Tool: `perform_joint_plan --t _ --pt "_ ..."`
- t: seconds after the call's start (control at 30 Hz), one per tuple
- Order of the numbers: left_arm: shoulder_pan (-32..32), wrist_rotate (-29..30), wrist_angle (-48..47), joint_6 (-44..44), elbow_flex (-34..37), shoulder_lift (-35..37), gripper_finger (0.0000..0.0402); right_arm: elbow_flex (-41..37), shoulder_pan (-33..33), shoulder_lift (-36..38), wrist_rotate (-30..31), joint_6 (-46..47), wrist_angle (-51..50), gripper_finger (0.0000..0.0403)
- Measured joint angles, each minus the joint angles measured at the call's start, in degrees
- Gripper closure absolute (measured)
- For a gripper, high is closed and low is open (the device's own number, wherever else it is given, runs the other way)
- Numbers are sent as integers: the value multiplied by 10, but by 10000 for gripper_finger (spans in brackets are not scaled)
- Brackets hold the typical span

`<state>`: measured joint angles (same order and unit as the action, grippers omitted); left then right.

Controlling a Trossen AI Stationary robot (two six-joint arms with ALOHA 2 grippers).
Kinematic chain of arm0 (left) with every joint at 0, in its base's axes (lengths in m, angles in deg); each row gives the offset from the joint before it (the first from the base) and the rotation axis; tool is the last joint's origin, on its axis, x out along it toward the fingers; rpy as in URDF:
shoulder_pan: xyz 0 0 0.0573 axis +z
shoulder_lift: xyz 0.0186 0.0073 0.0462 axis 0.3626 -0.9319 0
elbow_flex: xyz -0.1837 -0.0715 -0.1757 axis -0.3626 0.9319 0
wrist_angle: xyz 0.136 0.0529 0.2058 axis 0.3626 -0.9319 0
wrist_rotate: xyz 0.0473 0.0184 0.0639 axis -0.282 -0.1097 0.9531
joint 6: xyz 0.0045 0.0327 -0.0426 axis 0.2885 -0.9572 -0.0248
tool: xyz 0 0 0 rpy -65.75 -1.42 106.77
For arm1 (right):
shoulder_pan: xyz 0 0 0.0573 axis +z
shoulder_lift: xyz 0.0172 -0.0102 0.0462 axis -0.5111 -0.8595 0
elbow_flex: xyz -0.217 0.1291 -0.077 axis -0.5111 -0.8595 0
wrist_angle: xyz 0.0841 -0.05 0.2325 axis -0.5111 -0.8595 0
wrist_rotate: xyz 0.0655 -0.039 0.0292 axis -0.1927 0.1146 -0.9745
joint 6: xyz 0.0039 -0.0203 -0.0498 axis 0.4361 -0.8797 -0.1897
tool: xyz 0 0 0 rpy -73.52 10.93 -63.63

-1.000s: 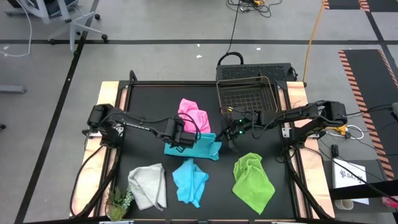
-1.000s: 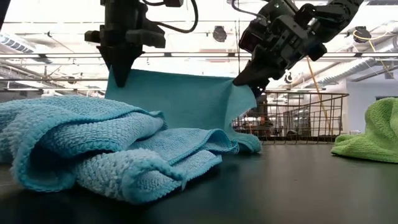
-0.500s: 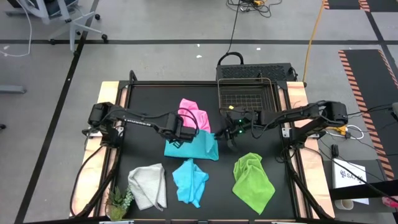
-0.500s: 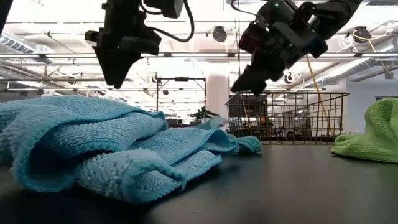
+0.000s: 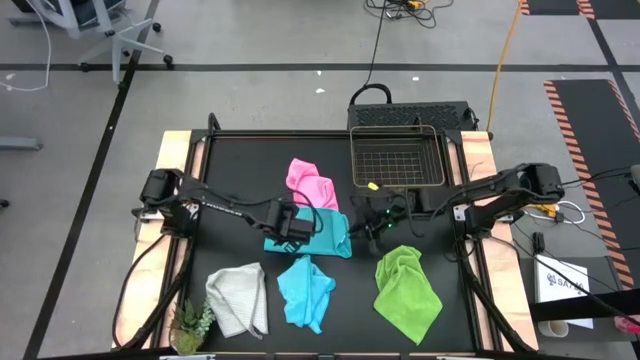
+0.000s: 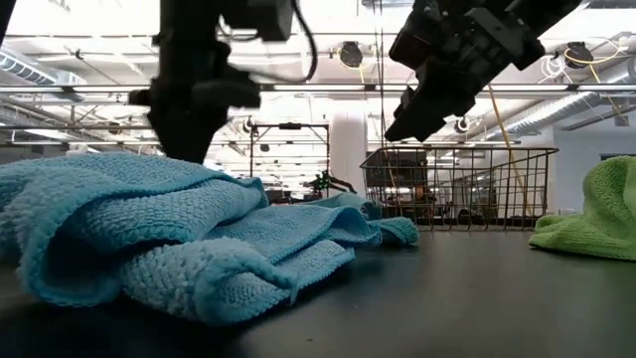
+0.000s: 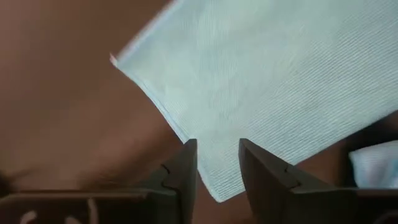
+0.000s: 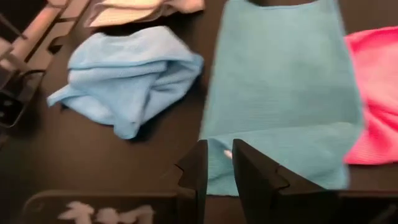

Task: Fold microfiber towels
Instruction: Fold the top blue towel

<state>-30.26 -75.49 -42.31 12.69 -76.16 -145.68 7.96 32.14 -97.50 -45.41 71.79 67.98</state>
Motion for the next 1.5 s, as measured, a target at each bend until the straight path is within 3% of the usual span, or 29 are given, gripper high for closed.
perform_joint_plan --t 0.3,0.5,0.73,0.83,0.97,1.23,1.5 --pt "-21 -44 133 50 97 0 305 0 20 -19 26 33 5 352" --pt "-24 -44 136 71 112 0 305 11 23 -19 27 56 24 398" --pt "-24 -35 136 67 112 0 305 161 43 -34 56 -16 -122 402" --pt "-24 -25 134 67 112 0 305 220 48 -73 69 -56 -184 403" --pt "-24 -19 132 65 112 0 305 244 48 -135 71 -64 -205 403" --pt "-24 -2 130 63 112 0 305 244 42 -221 71 -61 -189 403" --pt "-24 13 133 68 112 0 305 244 42 -245 72 -25 -114 403"
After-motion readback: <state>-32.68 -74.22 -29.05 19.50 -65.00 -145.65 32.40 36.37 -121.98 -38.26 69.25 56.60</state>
